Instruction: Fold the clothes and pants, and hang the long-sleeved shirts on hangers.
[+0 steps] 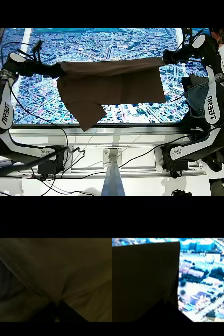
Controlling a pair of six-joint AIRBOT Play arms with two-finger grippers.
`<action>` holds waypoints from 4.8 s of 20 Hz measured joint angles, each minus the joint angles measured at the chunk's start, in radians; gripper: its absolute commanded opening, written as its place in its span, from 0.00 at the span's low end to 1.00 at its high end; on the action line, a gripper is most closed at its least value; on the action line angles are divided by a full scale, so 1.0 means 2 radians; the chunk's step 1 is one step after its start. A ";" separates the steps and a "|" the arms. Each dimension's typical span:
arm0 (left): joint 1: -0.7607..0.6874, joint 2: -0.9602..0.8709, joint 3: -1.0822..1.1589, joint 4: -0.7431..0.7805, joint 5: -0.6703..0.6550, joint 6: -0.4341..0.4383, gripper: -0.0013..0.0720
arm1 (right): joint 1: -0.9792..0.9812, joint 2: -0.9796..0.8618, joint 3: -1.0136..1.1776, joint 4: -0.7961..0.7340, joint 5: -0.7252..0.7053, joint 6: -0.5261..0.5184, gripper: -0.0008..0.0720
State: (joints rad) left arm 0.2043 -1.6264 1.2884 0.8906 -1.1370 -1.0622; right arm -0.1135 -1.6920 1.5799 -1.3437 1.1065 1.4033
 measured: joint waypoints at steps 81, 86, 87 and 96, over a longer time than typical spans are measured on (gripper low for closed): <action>-0.100 0.031 -0.069 -0.068 0.185 -0.028 0.96 | -0.115 0.276 -0.388 0.214 -0.221 -0.113 0.97; -0.002 0.028 -0.066 -0.038 0.097 -0.038 0.96 | -0.115 0.275 -0.389 0.212 -0.218 -0.113 0.97; 0.009 0.025 -0.066 -0.031 0.082 -0.040 0.96 | -0.115 0.275 -0.389 0.212 -0.218 -0.112 0.97; -0.036 -0.048 -0.065 -0.125 0.057 0.054 0.67 | -0.114 0.274 -0.389 0.215 -0.170 -0.104 0.96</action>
State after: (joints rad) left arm 0.1329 -1.7218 1.1584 0.6415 -1.0229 -0.9550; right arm -0.3416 -1.1431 0.8024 -0.9142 0.7673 1.1950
